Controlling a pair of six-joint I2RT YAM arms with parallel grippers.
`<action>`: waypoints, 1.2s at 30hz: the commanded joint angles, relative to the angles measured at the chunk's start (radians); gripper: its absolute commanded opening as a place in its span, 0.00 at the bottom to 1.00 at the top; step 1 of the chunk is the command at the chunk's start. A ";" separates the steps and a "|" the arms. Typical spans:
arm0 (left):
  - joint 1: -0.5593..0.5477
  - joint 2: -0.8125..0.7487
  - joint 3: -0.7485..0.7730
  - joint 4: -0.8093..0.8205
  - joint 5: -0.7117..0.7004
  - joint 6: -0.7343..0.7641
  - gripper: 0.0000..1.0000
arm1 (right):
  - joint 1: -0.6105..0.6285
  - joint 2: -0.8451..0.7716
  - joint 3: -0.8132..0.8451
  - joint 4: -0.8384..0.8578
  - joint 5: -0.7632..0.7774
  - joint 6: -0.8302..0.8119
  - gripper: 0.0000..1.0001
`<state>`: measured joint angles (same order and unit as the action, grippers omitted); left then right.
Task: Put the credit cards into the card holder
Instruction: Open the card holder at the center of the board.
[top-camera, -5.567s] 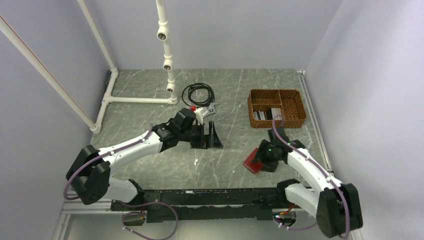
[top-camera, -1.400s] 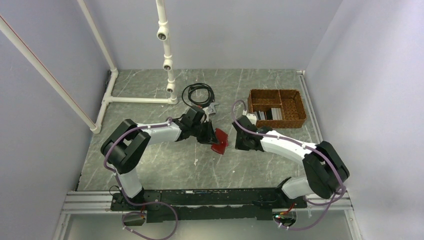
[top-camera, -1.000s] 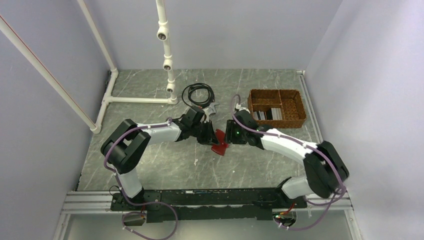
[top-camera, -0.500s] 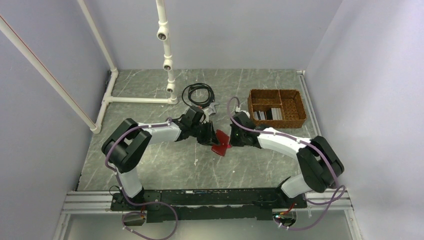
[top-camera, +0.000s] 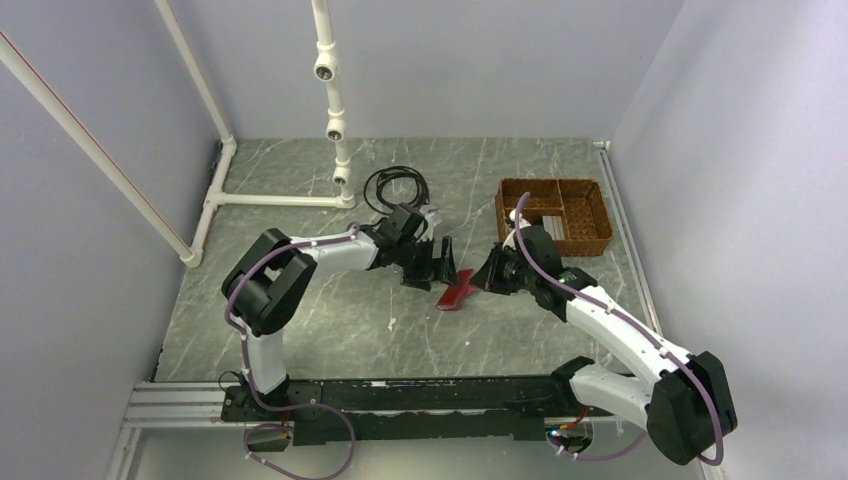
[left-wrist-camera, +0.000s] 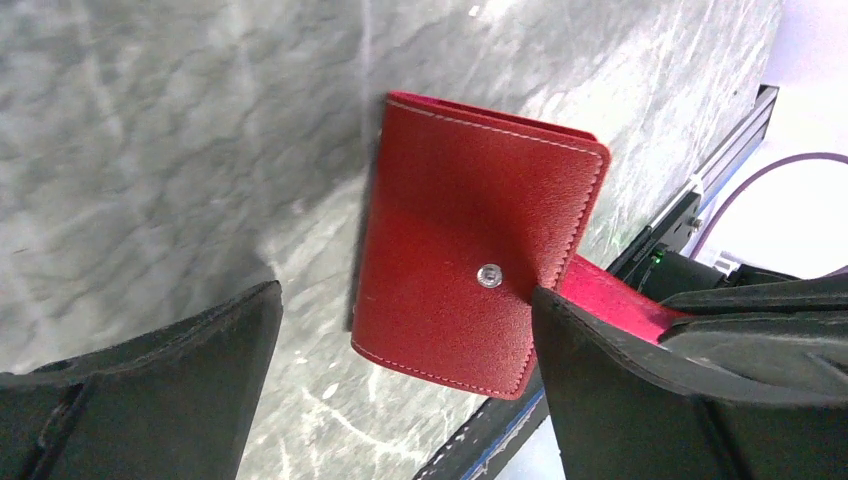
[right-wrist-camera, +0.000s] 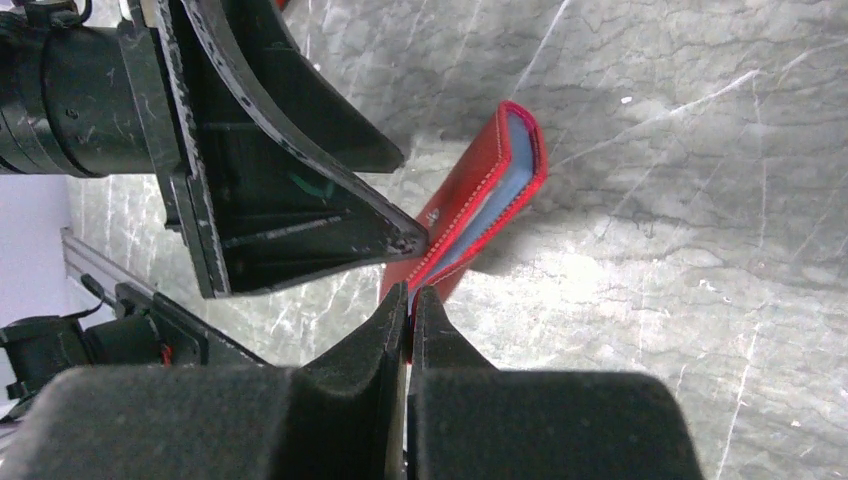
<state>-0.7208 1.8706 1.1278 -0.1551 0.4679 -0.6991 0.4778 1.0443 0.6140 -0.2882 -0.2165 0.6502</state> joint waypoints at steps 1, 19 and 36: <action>-0.054 0.030 0.078 -0.024 -0.023 0.021 0.99 | -0.015 0.001 0.011 0.024 -0.055 0.006 0.00; -0.055 -0.003 0.036 -0.053 -0.110 0.011 0.67 | -0.031 -0.078 0.022 -0.148 0.109 -0.035 0.00; -0.029 0.054 0.038 -0.020 -0.059 -0.014 0.38 | -0.049 -0.008 0.072 -0.358 0.377 -0.001 0.01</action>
<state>-0.7647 1.8931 1.1683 -0.1150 0.4793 -0.7307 0.4366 1.0016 0.6209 -0.5274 -0.0154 0.6315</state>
